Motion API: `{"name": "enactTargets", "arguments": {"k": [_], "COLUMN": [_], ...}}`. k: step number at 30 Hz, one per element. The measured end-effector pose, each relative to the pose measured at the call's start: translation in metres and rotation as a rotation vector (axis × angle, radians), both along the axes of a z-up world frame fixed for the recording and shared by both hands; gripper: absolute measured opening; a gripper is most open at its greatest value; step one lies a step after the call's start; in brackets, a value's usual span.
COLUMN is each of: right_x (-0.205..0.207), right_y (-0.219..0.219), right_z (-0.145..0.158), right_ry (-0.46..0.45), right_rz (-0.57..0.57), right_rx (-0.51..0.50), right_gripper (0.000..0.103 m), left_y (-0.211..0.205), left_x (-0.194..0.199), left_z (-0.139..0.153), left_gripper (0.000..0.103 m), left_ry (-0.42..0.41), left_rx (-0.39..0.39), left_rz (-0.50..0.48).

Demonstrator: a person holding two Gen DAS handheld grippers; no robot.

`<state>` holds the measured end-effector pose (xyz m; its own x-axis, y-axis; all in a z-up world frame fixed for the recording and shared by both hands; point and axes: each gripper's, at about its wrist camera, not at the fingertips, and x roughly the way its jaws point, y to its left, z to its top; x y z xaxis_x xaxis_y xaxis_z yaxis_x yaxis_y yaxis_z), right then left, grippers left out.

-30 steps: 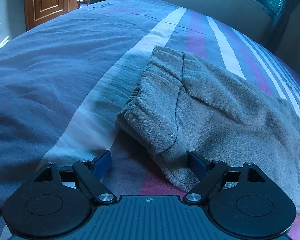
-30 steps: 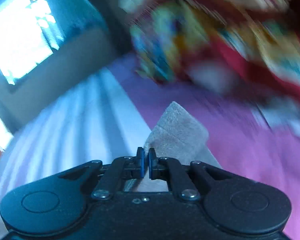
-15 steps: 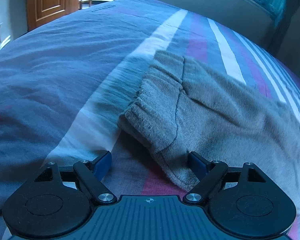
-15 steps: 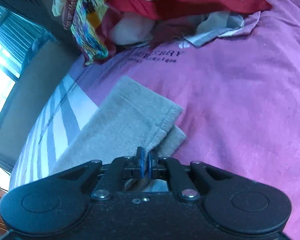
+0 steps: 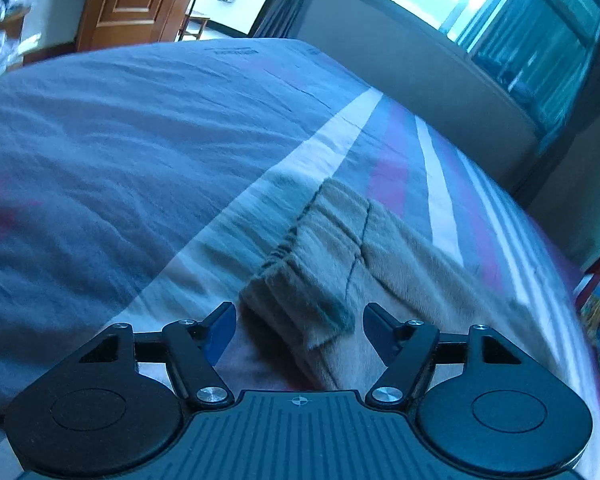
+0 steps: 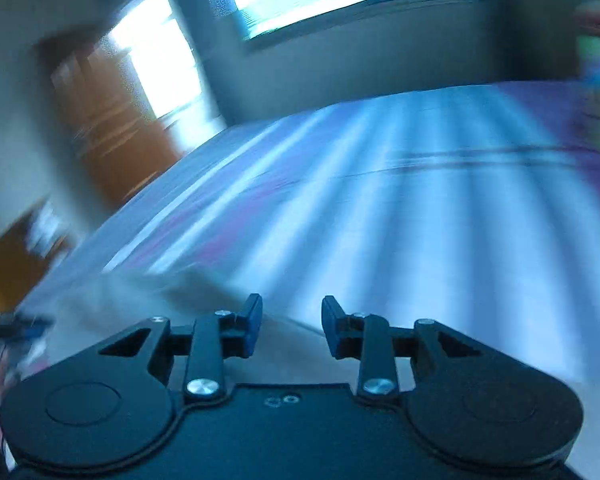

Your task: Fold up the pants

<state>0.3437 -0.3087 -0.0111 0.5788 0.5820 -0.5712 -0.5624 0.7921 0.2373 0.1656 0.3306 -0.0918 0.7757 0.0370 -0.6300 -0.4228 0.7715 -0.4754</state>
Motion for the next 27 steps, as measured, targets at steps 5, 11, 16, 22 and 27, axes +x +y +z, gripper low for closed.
{"name": "enactTargets", "arguments": {"k": [5,11,16,22,27], "right_x": [0.037,0.055,0.051,0.057,0.052], "right_y": [0.102,0.155,0.175,0.19,0.192], "right_z": [-0.031,-0.052,-0.046,-0.048,-0.024], "right_ry": [0.047,0.078,0.066,0.047,-0.054], "right_rz": [0.194,0.29,0.359,0.394,0.381], "right_rx": [-0.086,-0.139,-0.207,-0.288,-0.287], "right_gripper": [0.032,0.03,0.015,0.008,0.001], "left_y": [0.006,0.006,0.001,0.002,0.003], "left_x": [0.011,0.006,0.0,-0.001,-0.005], "left_z": [-0.014,-0.02,-0.019,-0.019,0.0], "left_gripper": [0.047,0.045,0.043,0.042,0.033], "left_ry": [-0.008,-0.052,-0.076,-0.079,-0.146], "left_rx": [-0.049,-0.044,-0.027,-0.022,0.001], "left_rz": [-0.02,-0.025,-0.017,-0.023,-0.024]}}
